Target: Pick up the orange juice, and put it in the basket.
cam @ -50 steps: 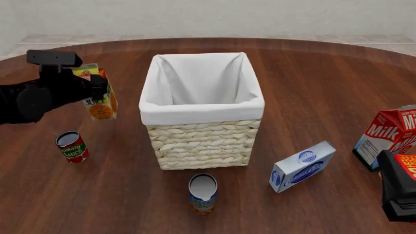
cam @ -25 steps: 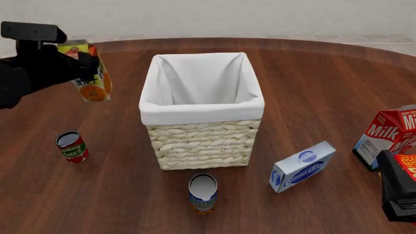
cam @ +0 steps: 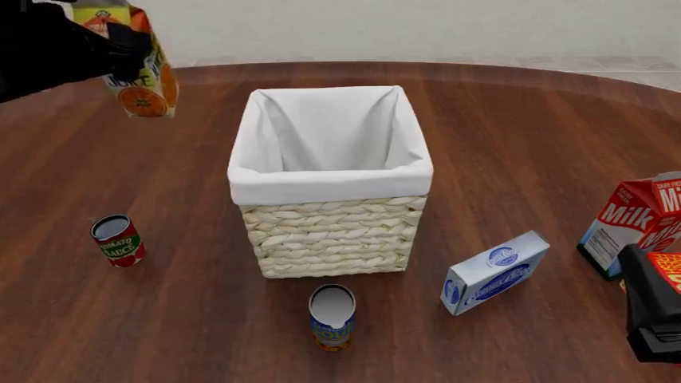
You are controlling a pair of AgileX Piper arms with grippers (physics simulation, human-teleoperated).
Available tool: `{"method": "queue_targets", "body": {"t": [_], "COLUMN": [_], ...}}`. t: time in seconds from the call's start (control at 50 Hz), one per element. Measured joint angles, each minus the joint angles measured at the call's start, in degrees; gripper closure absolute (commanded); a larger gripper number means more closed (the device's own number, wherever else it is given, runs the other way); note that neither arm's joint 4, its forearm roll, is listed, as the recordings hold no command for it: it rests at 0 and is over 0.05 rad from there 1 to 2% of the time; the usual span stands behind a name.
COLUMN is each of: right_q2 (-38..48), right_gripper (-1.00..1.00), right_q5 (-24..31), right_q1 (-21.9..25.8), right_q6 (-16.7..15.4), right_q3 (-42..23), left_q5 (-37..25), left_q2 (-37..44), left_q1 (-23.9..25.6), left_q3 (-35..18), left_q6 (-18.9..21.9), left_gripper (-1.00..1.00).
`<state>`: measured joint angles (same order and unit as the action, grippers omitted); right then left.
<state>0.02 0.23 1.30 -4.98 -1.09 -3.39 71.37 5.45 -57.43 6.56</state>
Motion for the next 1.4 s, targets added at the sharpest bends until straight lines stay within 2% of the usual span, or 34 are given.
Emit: {"method": "queue_targets", "body": {"t": [0.62,0.92,1.22,1.4], "right_q2": [0.05,0.29,3.05,1.65], "right_gripper": [-1.00,-1.00,-1.00,-1.00], "right_q5": [-0.01,-0.02,-2.45,-1.05], "right_q1": [0.37,0.48,0.92,1.00], "right_q6": [-0.63,-0.65,-1.26,-1.44], "right_q3": [-0.44,-0.89,-1.35,-1.38], "left_q5": [-4.58,-5.11,-5.00,-4.78], "left_q2": [-0.45,1.60,4.14,6.32], "left_q1": [6.28,10.42,14.69,17.28], "left_q3": [-9.46,-13.29,-16.24,-17.64], "left_q6": [3.29,4.11,4.47,4.39], "left_gripper": [1.00,1.00,1.00,1.00]}}
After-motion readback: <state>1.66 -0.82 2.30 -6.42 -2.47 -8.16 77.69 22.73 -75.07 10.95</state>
